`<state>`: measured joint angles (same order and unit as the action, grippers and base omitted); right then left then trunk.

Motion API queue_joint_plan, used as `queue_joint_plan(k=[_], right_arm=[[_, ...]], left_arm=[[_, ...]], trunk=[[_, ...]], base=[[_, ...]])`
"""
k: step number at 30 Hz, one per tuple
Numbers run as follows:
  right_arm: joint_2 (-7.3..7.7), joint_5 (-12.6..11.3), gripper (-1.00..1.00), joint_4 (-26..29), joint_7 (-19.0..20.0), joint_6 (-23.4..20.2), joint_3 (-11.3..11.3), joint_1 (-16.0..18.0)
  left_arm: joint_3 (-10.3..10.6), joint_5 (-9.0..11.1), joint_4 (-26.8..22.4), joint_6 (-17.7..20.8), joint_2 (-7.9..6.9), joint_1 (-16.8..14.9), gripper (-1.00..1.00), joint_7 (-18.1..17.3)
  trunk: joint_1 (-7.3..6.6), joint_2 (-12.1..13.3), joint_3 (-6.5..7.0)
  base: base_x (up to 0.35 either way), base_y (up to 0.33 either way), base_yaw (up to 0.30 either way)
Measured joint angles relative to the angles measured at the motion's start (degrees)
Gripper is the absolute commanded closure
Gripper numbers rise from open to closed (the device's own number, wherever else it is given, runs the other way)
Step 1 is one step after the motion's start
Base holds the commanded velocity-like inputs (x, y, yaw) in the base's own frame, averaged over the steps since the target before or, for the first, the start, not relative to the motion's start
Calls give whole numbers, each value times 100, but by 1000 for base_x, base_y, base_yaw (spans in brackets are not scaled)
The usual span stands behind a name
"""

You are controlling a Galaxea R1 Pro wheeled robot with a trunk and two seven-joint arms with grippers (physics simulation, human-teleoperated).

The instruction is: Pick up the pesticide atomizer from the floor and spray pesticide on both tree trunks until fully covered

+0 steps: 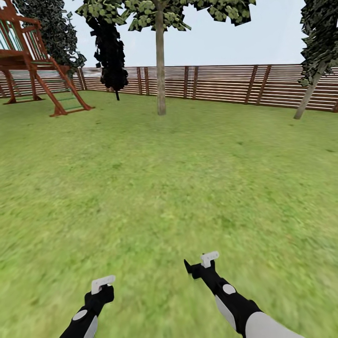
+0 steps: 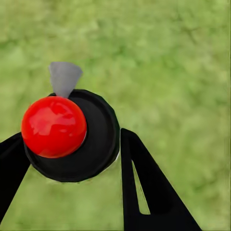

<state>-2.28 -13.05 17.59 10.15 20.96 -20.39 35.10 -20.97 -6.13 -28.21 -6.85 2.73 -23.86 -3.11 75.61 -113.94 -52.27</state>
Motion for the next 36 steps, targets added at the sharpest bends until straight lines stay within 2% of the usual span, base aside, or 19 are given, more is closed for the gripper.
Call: queue_joint_plan(k=[9,23,36], right_arm=[[-11,-23,-100,30,-151,-10,19,0],[32,-61,-100,28,-134,-16,57,0],[8,-5,-100,31,-127,-7,8,0]], left_arm=[[0,1,4,0,4,0,100,0],[0,-2,0,0,-5,0,100,0],[0,5,0,0,2,0,100,0]], trunk=[[0,0,0],[0,0,0],[0,0,0]], base=[[340,0,0],[340,0,0],[340,0,0]])
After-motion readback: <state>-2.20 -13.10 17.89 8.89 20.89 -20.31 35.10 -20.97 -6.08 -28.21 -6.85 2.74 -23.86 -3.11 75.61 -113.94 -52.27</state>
